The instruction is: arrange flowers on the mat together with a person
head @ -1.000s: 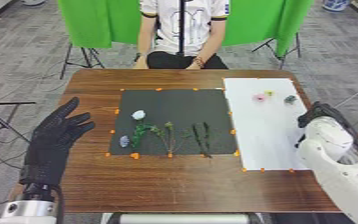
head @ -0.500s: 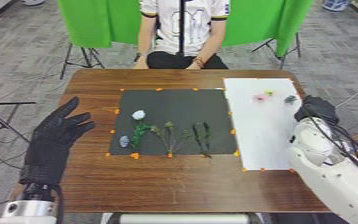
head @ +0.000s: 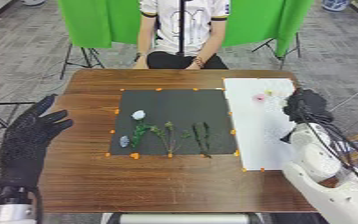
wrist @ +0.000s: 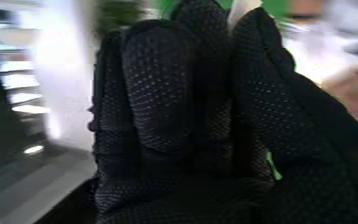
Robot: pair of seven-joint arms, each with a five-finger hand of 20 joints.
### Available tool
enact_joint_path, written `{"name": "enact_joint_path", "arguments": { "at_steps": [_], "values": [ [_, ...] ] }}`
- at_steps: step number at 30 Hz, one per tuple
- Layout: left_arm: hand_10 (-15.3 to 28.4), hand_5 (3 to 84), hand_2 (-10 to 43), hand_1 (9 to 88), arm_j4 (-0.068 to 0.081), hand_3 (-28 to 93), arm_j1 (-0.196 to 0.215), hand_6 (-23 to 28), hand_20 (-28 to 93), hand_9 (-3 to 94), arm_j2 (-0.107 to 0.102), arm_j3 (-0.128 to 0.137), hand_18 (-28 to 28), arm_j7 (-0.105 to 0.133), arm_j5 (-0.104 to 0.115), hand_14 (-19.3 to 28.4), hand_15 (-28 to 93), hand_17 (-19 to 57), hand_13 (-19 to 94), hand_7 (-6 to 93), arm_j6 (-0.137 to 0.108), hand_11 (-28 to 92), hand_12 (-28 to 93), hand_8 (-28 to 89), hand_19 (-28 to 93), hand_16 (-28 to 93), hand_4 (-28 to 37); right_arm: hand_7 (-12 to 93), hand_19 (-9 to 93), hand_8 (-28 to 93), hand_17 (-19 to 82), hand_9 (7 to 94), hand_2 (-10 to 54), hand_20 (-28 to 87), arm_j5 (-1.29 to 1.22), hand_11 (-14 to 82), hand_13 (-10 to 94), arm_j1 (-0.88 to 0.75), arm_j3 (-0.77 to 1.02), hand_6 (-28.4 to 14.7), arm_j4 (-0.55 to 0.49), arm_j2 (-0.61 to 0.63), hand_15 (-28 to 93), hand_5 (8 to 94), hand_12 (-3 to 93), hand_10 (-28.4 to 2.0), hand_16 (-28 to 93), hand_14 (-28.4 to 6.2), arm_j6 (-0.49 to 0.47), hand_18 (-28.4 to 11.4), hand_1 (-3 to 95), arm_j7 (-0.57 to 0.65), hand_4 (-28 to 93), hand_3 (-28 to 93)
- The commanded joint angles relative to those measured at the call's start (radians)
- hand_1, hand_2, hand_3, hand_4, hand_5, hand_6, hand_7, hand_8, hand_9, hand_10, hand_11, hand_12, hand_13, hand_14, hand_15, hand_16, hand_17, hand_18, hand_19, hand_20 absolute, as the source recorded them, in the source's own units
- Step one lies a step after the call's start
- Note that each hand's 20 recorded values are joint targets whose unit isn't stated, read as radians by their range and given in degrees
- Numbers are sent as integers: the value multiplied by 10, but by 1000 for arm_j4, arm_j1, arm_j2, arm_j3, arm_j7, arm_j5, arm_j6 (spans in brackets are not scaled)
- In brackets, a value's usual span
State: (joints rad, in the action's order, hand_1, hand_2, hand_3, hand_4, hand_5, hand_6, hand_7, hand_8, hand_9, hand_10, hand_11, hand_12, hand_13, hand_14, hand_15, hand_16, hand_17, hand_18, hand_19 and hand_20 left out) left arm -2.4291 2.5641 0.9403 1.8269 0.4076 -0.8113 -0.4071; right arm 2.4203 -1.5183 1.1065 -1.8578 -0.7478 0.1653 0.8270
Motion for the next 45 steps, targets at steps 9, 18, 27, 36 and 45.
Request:
{"name": "enact_joint_path", "arguments": {
  "at_steps": [9, 18, 27, 36, 45],
  "values": [
    [197, 332, 7, 197, -6, 787, 152, 59, 230, 352, 76, 77, 239, 61, 24, 275, 629, -78, 266, 157, -5, 272, 122, -104, 535, -86, -283, 150, 909, 21, 416, 891, -95, -121, 6, 197, 800, 401, -525, 29, -60, -231, 569, 842, 319, -76, 203, -43, -15, -160, 573, -227, -283, 634],
    [196, 332, 7, 199, 11, 791, 80, 59, 252, 352, 44, 34, 239, 22, 18, 276, 616, -78, 260, 157, 21, 269, 123, -105, 519, -93, -283, 149, 895, 15, 392, 869, -95, -113, 58, 193, 774, 543, -719, 34, 105, -379, 577, 835, 328, -78, 205, -45, -98, -158, 567, -232, -283, 634],
    [197, 332, 8, 204, 17, 795, 44, 59, 260, 352, 22, 13, 239, 3, 17, 277, 606, -77, 257, 157, 33, 270, 123, -105, 510, -96, -283, 149, 876, 7, 369, 845, -95, -100, 120, 192, 748, 621, -832, 41, 159, -381, 581, 813, 340, -83, 199, -53, -176, -162, 556, -176, -283, 640],
    [197, 333, 10, 208, 20, 794, 30, 59, 264, 352, 27, 4, 239, -3, 23, 276, 603, -77, 256, 159, 40, 271, 123, -106, 506, -94, -283, 151, 867, -1, 360, 825, -95, -85, 135, 187, 733, 656, -867, 38, 184, -362, 584, 795, 344, -87, 204, -53, -204, -163, 551, -138, -283, 639],
    [197, 333, 9, 210, 23, 795, 14, 59, 267, 352, 23, -7, 239, -9, 22, 277, 602, -77, 256, 160, 37, 272, 123, -106, 504, -94, -283, 154, 852, -14, 346, 794, -95, -49, 124, 204, 716, 631, -845, 32, 184, -362, 592, 757, 323, -91, 196, -62, -298, -166, 535, -153, -283, 640]
  ]
}}
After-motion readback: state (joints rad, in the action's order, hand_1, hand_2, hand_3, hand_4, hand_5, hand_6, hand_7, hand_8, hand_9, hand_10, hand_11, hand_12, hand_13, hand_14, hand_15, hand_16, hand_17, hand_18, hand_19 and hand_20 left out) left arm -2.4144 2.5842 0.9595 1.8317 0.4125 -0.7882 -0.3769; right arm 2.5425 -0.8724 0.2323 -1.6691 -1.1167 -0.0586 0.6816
